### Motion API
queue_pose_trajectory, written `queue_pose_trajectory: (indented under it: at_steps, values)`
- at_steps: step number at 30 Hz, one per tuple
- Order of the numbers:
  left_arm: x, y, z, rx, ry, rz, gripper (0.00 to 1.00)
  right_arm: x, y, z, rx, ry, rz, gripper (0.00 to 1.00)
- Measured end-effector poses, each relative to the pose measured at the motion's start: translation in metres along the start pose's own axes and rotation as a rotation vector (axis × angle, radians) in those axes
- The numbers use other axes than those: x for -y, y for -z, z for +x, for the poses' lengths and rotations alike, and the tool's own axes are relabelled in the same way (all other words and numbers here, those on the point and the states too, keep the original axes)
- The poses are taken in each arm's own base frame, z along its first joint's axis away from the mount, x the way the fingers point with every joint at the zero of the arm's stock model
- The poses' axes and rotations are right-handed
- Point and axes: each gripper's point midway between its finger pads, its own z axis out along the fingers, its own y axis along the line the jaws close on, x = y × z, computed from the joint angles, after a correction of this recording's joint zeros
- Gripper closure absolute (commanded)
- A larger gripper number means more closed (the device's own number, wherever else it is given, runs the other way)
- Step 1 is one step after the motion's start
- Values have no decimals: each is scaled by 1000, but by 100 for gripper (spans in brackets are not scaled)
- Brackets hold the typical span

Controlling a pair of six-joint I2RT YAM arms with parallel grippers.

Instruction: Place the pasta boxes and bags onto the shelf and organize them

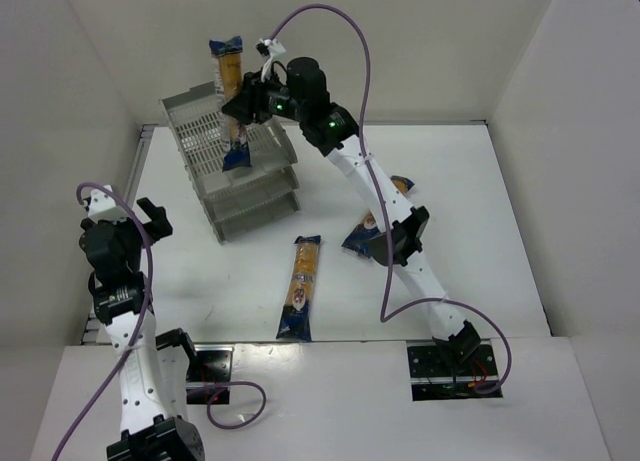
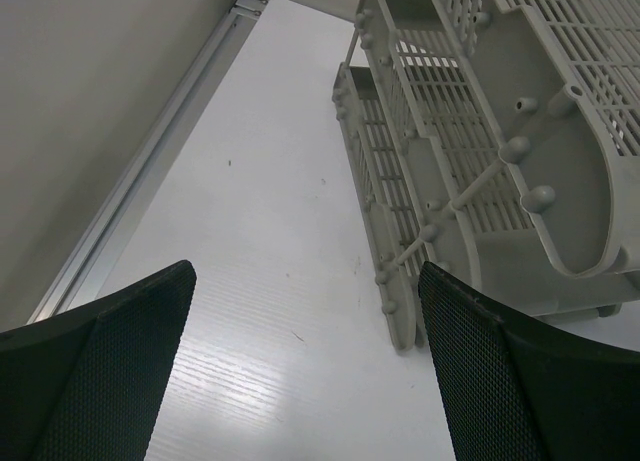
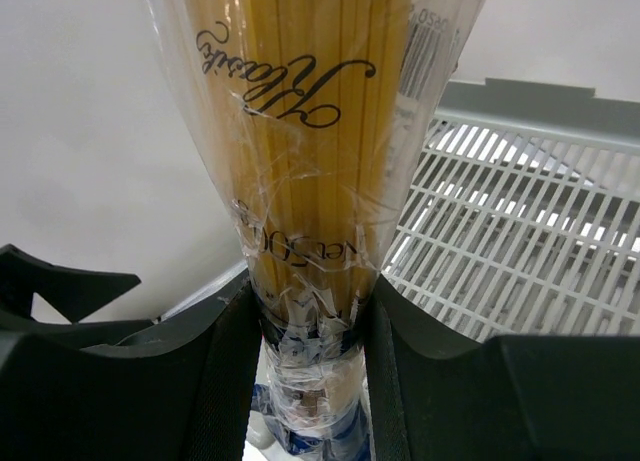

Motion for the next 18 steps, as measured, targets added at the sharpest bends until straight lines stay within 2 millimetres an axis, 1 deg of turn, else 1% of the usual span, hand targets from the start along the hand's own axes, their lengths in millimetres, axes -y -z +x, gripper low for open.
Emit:
queue_pose_trajectory:
  at_steps: [3, 5, 11, 14, 15, 16, 18]
  values:
    - [0, 1, -1, 4, -1, 1, 1, 1, -4, 7, -10, 8, 14, 100]
    - [0, 1, 0, 4, -1, 1, 1, 3, -6, 10, -13, 16, 27, 97]
    - [-1, 0, 4, -6, 3, -1, 1, 14, -9, 13, -7, 73, 86, 94]
    - [-1, 1, 5, -6, 3, -1, 1, 18, -10, 12, 1, 103, 113, 85]
    - [0, 1, 5, -3, 3, 0, 1, 17, -11, 12, 2, 109, 119, 76]
    - [0, 2, 4, 0, 2, 0, 1, 17, -11, 13, 3, 115, 124, 70]
    - [0, 3, 3, 6, 2, 0, 1, 15, -13, 14, 4, 127, 130, 65]
